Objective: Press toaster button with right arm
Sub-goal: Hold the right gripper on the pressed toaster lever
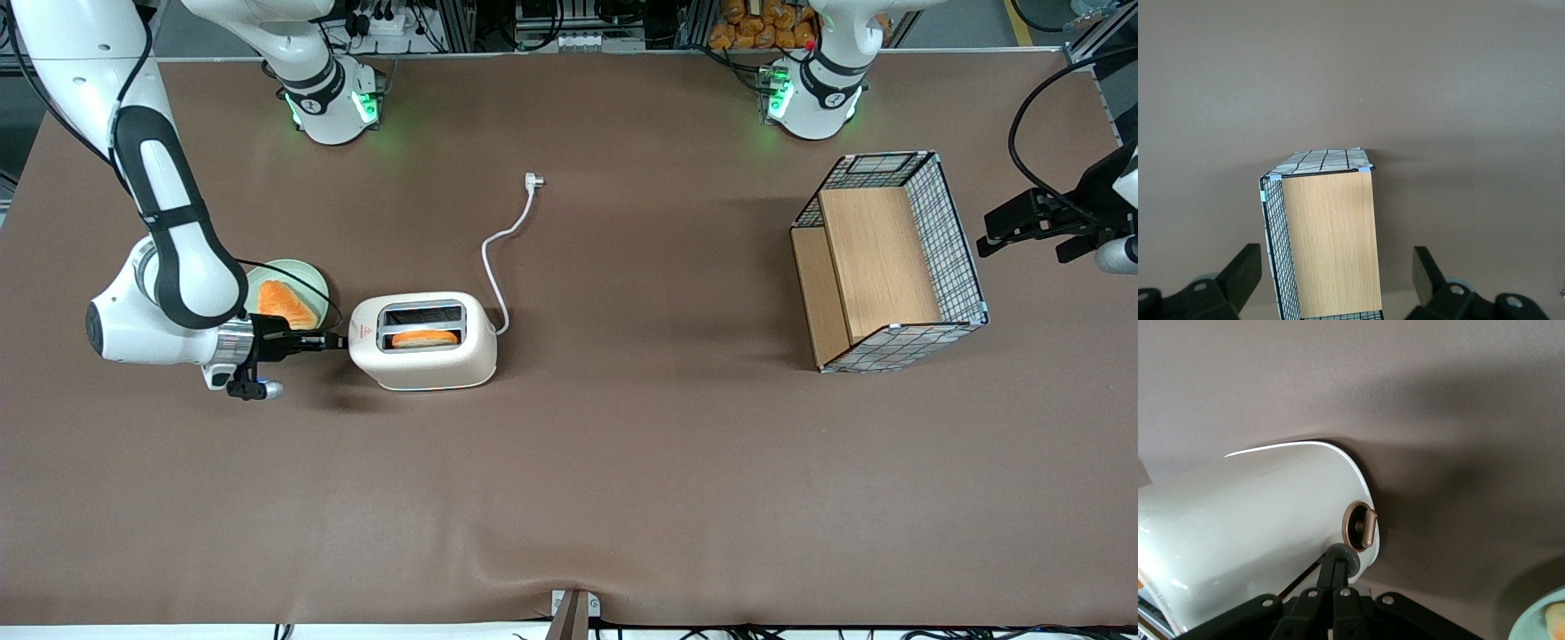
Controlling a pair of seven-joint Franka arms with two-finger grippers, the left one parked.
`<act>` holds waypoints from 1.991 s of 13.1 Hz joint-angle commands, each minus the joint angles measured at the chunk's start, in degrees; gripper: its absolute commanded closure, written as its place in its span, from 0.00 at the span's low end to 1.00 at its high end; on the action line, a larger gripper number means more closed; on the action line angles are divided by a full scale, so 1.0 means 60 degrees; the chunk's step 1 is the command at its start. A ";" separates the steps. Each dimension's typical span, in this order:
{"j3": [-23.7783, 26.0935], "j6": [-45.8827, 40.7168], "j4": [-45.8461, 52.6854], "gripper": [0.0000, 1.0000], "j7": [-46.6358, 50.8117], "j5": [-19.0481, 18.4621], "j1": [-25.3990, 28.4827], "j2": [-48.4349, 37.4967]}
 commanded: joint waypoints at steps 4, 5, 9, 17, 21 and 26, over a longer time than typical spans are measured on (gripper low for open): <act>-0.0049 0.0567 -0.0216 1.00 -0.0487 0.0189 0.0166 0.0420; -0.0049 0.0553 -0.0216 1.00 -0.0487 0.0189 0.0166 0.0420; -0.0049 0.0480 -0.0172 1.00 -0.0473 0.0189 0.0152 0.0420; -0.0064 0.0260 0.0004 1.00 -0.0355 0.0174 0.0166 0.0376; -0.0064 0.0187 0.0077 1.00 -0.0370 0.0174 0.0123 0.0361; -0.0078 -0.0090 0.0413 1.00 -0.0283 0.0087 0.0079 0.0361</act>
